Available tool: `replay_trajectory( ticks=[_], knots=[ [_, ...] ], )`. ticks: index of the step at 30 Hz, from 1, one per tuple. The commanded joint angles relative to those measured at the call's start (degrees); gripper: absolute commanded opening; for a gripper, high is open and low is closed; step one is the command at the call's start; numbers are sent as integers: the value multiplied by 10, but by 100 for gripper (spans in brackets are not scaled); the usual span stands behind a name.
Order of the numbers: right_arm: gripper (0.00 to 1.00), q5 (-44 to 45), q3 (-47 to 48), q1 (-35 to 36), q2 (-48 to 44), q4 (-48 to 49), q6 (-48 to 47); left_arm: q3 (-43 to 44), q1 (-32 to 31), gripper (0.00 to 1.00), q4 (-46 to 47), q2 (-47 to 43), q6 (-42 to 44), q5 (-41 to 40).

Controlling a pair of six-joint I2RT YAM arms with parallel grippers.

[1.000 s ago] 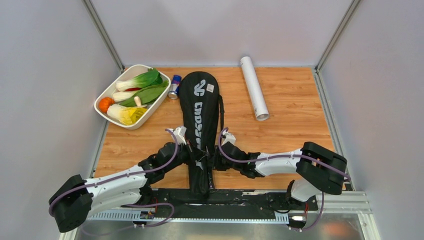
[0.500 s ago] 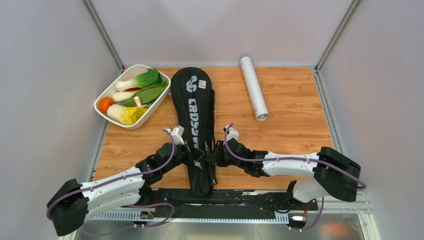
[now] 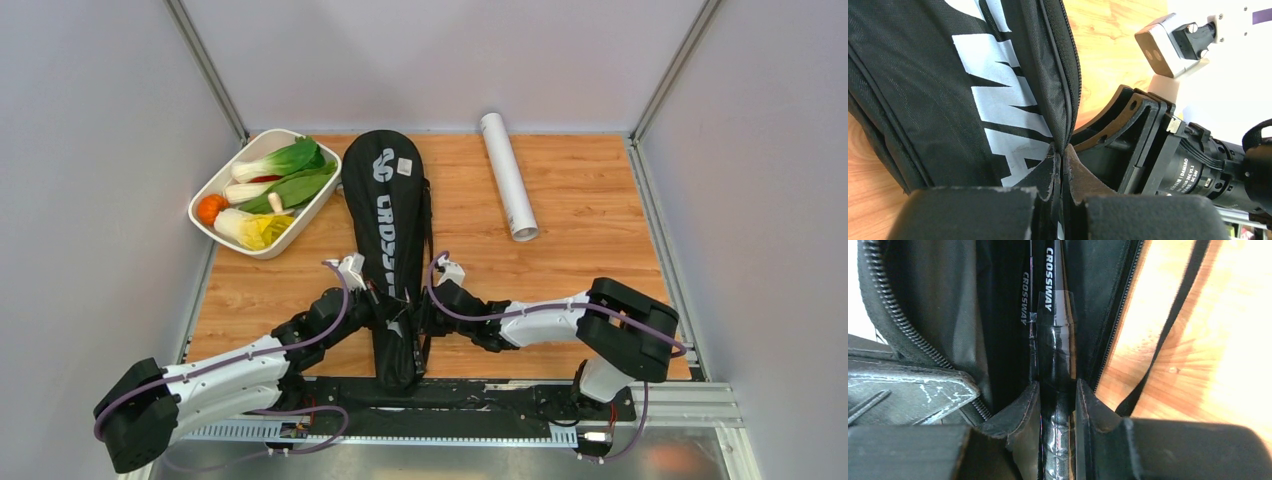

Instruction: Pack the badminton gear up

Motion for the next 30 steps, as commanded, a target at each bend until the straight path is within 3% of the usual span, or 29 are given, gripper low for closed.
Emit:
replay_trajectory(
  ticks=[1, 4, 6, 8, 11, 18, 23, 30],
  knots=[
    [9, 117, 52, -34, 14, 108, 40, -17, -21, 0, 27, 2, -24, 110],
    [12, 115, 52, -34, 11, 103, 38, -30, -20, 1, 38, 0, -15, 104],
    [13, 111, 55, -33, 11, 100, 31, -25, -21, 11, 31, 1, -6, 107],
    [14, 108, 60, -34, 15, 91, 27, -9, -21, 26, -12, -2, 7, 98],
    [15, 100, 57, -34, 19, 90, 34, 27, -24, 38, -105, -17, 43, 69],
    [16, 99, 44, -34, 23, 103, 52, 101, -44, 40, -273, -18, 77, -10],
    [24, 99, 45, -34, 25, 114, 58, 137, -82, 42, -305, 39, 75, -52],
    [25, 88, 33, -34, 29, 117, 59, 185, -144, 42, -355, 111, 60, -147]
  ],
)
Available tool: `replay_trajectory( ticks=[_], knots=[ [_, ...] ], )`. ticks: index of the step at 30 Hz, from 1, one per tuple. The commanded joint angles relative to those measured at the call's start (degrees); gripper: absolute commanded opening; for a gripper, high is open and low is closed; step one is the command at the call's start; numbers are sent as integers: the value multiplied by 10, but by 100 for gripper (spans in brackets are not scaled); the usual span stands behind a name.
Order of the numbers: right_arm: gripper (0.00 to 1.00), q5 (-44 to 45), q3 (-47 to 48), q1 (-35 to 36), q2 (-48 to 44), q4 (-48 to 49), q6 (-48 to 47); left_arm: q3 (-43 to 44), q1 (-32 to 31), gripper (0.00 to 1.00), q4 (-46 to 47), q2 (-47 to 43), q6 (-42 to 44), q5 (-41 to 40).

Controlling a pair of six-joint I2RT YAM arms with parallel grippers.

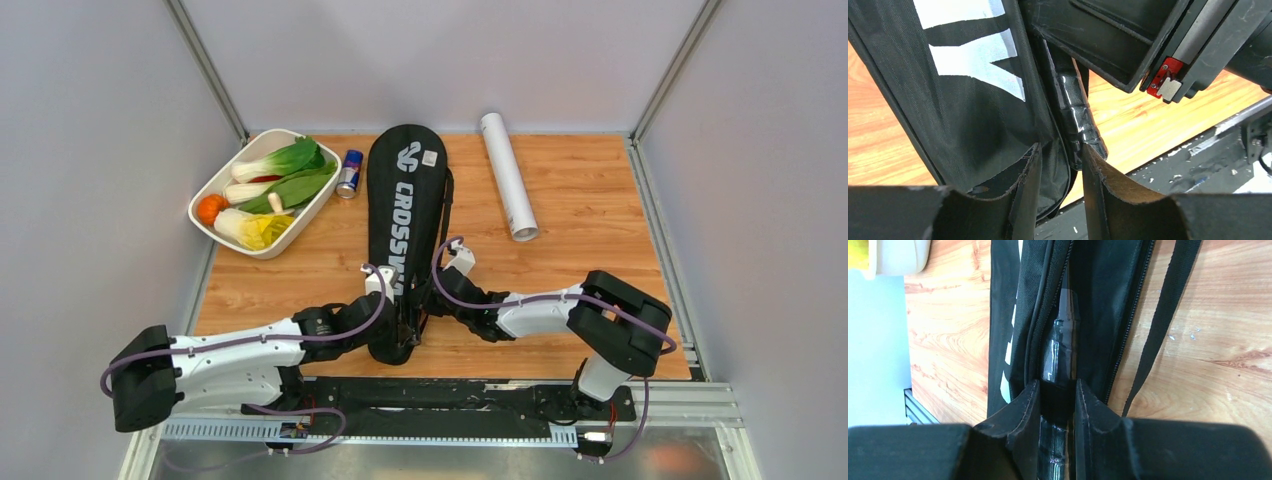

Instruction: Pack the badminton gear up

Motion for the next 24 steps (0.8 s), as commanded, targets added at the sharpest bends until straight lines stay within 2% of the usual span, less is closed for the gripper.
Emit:
replay_trajectory(
  ticks=[1, 13, 15, 16, 17, 18, 19, 24],
  knots=[
    [24, 11, 6, 1, 1, 68, 15, 39, -25, 42, -59, 24, 0, -76],
    [22, 3, -15, 1, 11, 92, 24, 58, -52, 48, -77, 103, -6, -120],
    [22, 2, -17, 1, 10, 94, 26, 58, -54, 43, -70, 113, -7, -124],
    [22, 2, -18, 2, 11, 95, 28, 60, -55, 31, -69, 116, -7, -122],
    [22, 3, -20, 1, 12, 96, 33, 62, -56, 24, -69, 118, -7, -119],
    [22, 4, -21, 2, 13, 100, 37, 68, -56, 8, -70, 117, -6, -117],
    [22, 2, -22, 2, 16, 105, 41, 70, -59, 2, -73, 111, -6, -112],
    [23, -2, -4, -3, 22, 106, 49, 62, -61, 0, -72, 44, -15, -90]
  ],
)
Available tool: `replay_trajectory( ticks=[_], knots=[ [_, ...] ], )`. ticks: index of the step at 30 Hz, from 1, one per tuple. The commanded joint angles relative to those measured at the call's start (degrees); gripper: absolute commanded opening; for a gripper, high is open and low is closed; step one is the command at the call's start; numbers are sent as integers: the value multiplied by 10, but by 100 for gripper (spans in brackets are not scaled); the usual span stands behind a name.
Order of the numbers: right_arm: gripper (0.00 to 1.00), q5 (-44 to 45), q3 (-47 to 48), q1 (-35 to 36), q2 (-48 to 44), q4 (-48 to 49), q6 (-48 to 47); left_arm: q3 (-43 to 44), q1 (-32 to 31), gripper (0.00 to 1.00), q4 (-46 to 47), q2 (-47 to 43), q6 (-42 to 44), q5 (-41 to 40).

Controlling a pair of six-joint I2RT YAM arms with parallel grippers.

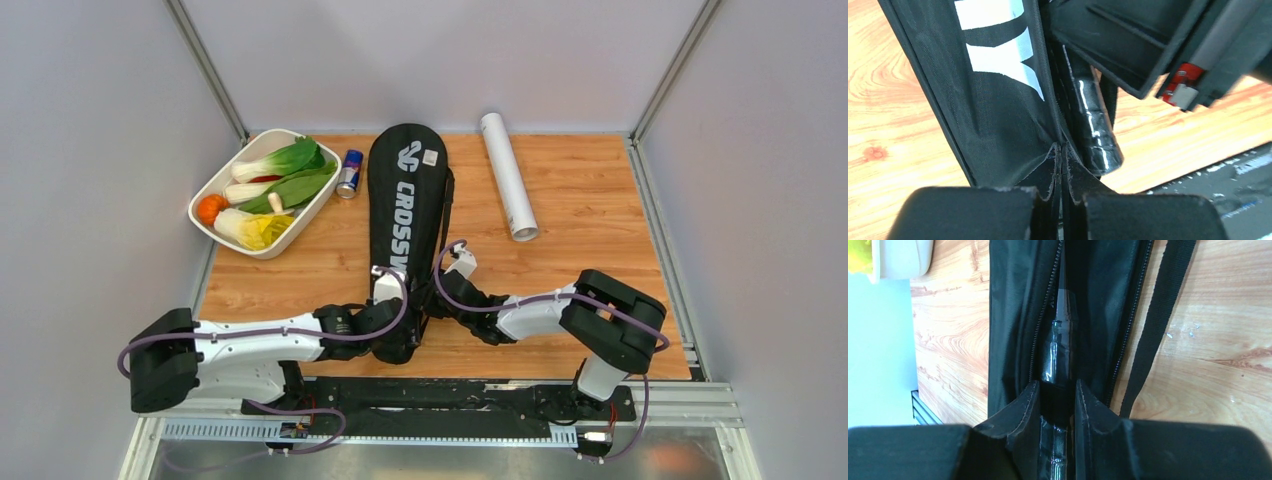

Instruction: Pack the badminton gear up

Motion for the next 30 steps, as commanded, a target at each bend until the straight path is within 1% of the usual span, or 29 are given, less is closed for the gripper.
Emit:
replay_trajectory(
  ticks=[1, 5, 7, 10, 11, 13, 17, 18, 19, 23, 26, 27, 29, 30],
  knots=[
    [23, 4, 21, -3, 5, 53, 31, -12, -4, 0, 6, -84, -8, 26],
    [24, 10, 30, -5, 11, 49, 34, -76, -4, 0, 78, -174, -29, 65],
    [24, 9, 31, -5, 18, 54, 43, -98, -4, 0, 100, -195, -43, 75],
    [26, 4, 41, -6, 27, 61, 37, -109, -4, 0, 99, -192, -51, 70],
    [27, 0, 50, -6, 31, 48, 36, -109, -4, 0, 96, -187, -52, 68],
    [32, -12, 61, -6, 37, 34, 29, -110, -4, 0, 97, -184, -52, 65],
    [47, -63, 74, -6, 50, 33, 15, -117, -4, 0, 121, -189, -50, 68],
    [48, -78, 74, -6, 51, 31, 12, -118, -4, 0, 125, -190, -47, 70],
    [47, -84, 71, -6, 49, 27, 10, -118, -4, 0, 125, -190, -46, 71],
    [40, -99, 35, -7, 26, 48, -1, -123, -4, 0, 122, -193, -51, 64],
    [36, -116, 20, -6, 16, 51, 1, -129, -4, 0, 135, -196, -52, 61],
    [33, -120, 13, -7, 14, 58, 5, -129, -4, 0, 140, -197, -51, 60],
    [23, -126, 1, -7, 14, 80, 16, -132, -4, 0, 151, -196, -48, 59],
    [20, -128, 1, -7, 18, 88, 17, -133, -4, 0, 154, -193, -47, 58]
  ],
)
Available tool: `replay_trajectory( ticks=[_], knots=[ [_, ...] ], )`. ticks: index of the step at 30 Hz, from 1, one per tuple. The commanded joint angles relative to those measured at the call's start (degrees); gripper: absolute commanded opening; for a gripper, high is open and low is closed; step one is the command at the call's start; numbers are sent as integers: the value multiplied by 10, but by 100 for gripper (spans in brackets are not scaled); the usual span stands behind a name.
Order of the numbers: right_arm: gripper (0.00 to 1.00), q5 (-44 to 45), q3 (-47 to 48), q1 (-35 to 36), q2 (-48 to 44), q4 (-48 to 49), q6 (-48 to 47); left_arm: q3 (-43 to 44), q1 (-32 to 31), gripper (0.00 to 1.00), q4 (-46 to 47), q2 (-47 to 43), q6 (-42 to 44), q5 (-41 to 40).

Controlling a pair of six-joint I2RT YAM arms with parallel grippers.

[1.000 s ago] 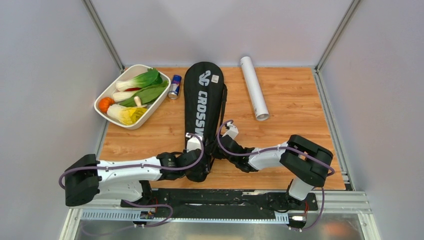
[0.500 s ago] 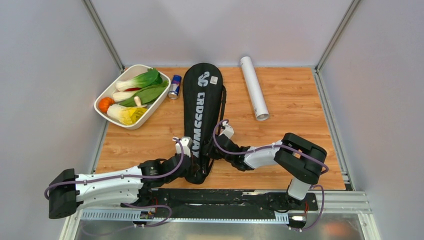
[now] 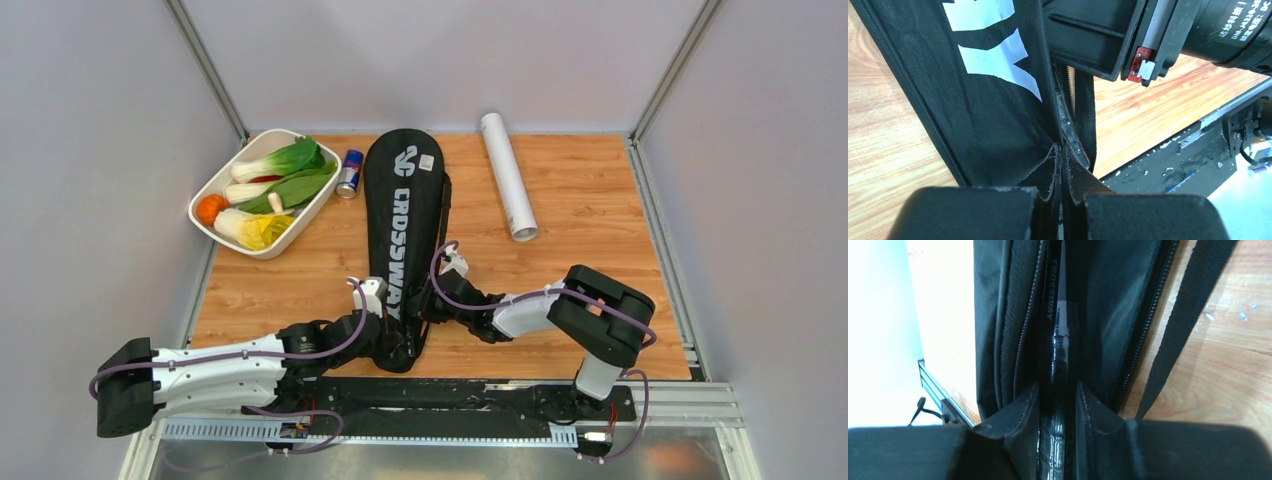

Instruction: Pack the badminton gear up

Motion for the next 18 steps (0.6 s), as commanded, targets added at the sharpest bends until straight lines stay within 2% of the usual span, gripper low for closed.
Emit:
replay_trajectory(
  ticks=[1, 5, 6, 8, 11, 12, 15, 18],
  knots=[
    [19, -39, -6, 2, -14, 77, 10, -1, -4, 0, 66, -4, -5, 12],
    [19, -83, -5, -1, 17, 114, 15, -6, -3, 0, 76, 8, -9, 15],
    [16, -93, -14, -2, 24, 139, 21, -9, -3, 0, 78, 9, -10, 16],
    [2, -108, -28, -5, 34, 182, 28, -15, -3, 0, 85, 10, -12, 17],
    [0, -118, -39, -10, 34, 187, 27, -17, -4, 0, 87, 17, -14, 18],
    [2, -119, -42, -11, 30, 183, 23, -17, -4, 0, 86, 20, -14, 18],
    [29, -113, -33, -10, 1, 104, -6, -15, -3, 0, 77, 30, -15, 11],
    [42, -91, -41, -10, -43, 34, -25, -9, -4, 0, 54, 37, -16, 1]
  ],
)
